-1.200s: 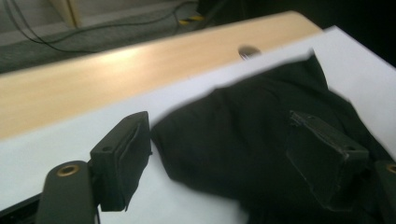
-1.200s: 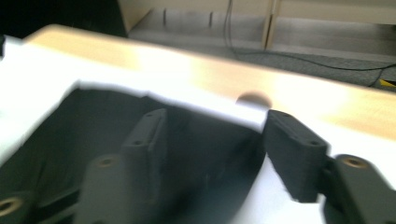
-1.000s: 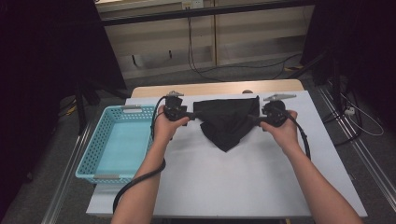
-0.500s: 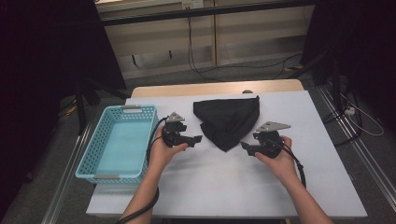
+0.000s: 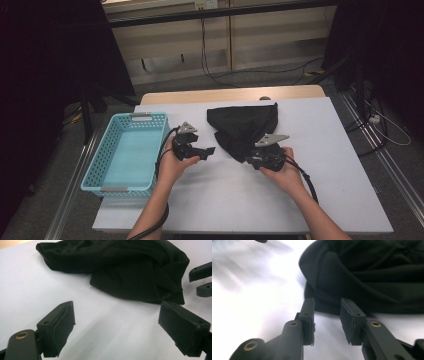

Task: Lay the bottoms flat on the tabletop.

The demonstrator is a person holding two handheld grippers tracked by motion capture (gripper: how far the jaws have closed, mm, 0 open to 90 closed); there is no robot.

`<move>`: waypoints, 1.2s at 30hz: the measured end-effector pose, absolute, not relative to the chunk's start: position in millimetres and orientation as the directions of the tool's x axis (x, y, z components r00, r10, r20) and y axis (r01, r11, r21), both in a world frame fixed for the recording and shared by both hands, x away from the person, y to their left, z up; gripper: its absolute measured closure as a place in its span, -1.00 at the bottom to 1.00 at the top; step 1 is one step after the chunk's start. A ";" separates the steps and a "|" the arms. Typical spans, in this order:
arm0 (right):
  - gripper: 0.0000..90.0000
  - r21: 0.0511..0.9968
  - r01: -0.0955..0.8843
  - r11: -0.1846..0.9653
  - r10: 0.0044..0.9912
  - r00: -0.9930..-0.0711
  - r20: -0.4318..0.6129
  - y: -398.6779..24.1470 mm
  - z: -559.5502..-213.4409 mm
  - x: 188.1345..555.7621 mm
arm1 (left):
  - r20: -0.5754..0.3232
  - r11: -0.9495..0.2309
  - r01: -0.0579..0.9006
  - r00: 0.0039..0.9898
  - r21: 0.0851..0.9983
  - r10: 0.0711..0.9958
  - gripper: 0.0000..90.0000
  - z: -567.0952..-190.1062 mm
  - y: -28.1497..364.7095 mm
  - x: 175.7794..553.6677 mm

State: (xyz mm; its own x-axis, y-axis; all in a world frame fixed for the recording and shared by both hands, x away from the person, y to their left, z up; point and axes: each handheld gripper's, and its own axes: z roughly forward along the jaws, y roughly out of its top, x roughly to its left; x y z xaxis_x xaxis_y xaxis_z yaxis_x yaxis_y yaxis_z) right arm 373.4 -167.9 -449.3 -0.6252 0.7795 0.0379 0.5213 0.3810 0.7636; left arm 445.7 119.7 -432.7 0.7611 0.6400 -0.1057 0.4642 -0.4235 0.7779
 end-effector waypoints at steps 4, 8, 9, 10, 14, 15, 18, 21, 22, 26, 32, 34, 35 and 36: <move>0.42 0.745 0.516 0.422 0.766 -0.643 0.012 -154.4 -453.2 378.4 | -0.096 -0.425 0.455 0.763 0.783 0.639 -0.69 -430.5 122.0 442.7; 0.61 0.726 0.520 0.450 0.759 -0.651 -0.005 -147.1 -461.1 382.9 | -0.101 -0.417 0.457 0.759 0.786 0.643 -0.69 -429.6 123.5 440.7; 0.68 0.727 0.521 0.448 0.759 -0.651 -0.001 -146.9 -461.0 383.5 | -0.105 -0.415 0.461 0.758 0.784 0.643 -0.69 -429.6 124.1 440.1; 0.79 0.724 0.522 0.451 0.760 -0.650 -0.005 -146.6 -460.6 384.2 | -0.095 -0.418 0.453 0.760 0.788 0.643 -0.69 -429.8 125.0 440.5; 1.00 0.730 0.515 0.449 0.752 -0.659 0.003 -149.2 -461.2 385.8 | -0.097 -0.411 0.454 0.755 0.791 0.648 -0.68 -429.7 126.0 440.0; 1.00 0.730 0.518 0.447 0.752 -0.659 0.007 -150.3 -460.6 385.7 | -0.101 -0.409 0.457 0.754 0.790 0.649 -0.68 -429.8 125.8 439.8; 1.00 0.739 0.510 0.441 0.745 -0.666 0.016 -153.6 -455.5 383.4 | -0.100 -0.410 0.453 0.758 0.791 0.644 -0.68 -429.6 124.5 439.5; 1.00 0.753 0.505 0.423 0.741 -0.671 0.034 -159.0 -448.3 379.2 | -0.109 -0.409 0.455 0.762 0.791 0.638 -0.68 -429.6 121.7 438.8; 1.00 0.753 0.502 0.424 0.737 -0.675 0.035 -161.1 -446.1 377.4 | -0.107 -0.411 0.455 0.762 0.790 0.638 -0.68 -429.5 120.9 438.7; 1.00 0.771 0.495 0.400 0.744 -0.667 0.042 -169.5 -437.8 370.1 | -0.114 -0.410 0.458 0.764 0.789 0.635 -0.68 -430.1 118.0 437.8; 0.56 0.780 0.465 0.418 0.736 -0.677 0.009 -153.7 -443.0 372.3 | -0.111 -0.407 0.452 0.766 0.794 0.634 -0.68 -427.4 118.7 436.4; 0.48 0.769 0.463 0.441 0.736 -0.677 -0.015 -146.7 -448.6 376.7 | -0.111 -0.408 0.453 0.766 0.793 0.633 -0.68 -427.2 119.6 435.9; 0.43 0.767 0.462 0.445 0.738 -0.675 -0.021 -143.7 -451.6 379.8 | -0.116 -0.404 0.455 0.765 0.794 0.634 -0.68 -427.4 120.2 435.1; 0.39 0.763 0.471 0.442 0.745 -0.666 -0.020 -140.5 -454.4 383.3 | -0.120 -0.403 0.459 0.764 0.792 0.634 -0.68 -427.5 120.7 434.4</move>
